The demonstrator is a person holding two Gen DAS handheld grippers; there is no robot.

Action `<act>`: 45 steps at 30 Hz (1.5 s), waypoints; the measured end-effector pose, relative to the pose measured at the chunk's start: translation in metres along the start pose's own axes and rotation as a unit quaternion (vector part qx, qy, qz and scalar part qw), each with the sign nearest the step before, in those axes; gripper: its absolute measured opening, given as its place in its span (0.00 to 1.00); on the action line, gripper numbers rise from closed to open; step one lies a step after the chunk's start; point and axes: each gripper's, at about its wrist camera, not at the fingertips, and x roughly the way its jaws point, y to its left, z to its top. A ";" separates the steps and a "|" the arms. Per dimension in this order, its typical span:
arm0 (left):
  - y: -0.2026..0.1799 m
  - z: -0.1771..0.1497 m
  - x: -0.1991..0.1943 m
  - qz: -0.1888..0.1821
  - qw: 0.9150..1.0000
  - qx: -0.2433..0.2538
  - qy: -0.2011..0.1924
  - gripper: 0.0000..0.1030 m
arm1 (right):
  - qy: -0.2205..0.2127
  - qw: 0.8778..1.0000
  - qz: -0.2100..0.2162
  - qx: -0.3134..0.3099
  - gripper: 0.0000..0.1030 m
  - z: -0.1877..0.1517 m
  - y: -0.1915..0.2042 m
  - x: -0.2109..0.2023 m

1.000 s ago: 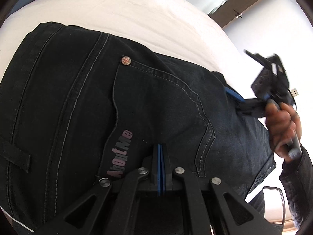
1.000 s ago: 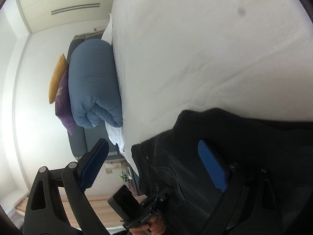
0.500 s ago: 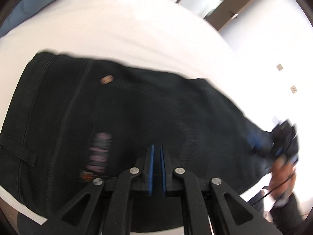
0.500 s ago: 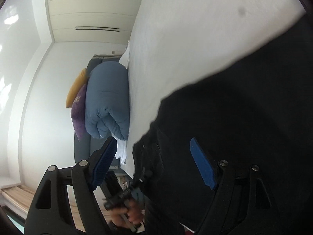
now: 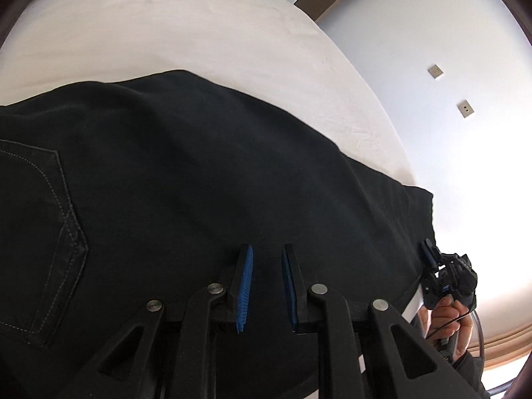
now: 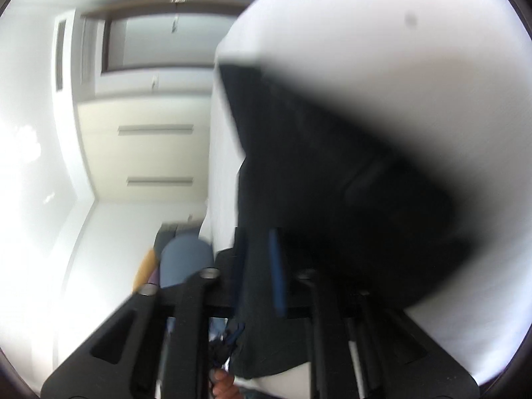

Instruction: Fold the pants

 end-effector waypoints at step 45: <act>-0.053 0.001 0.048 0.024 0.997 0.077 0.005 0.05 | -0.041 0.978 -0.131 -0.154 0.07 -0.082 0.098 0.069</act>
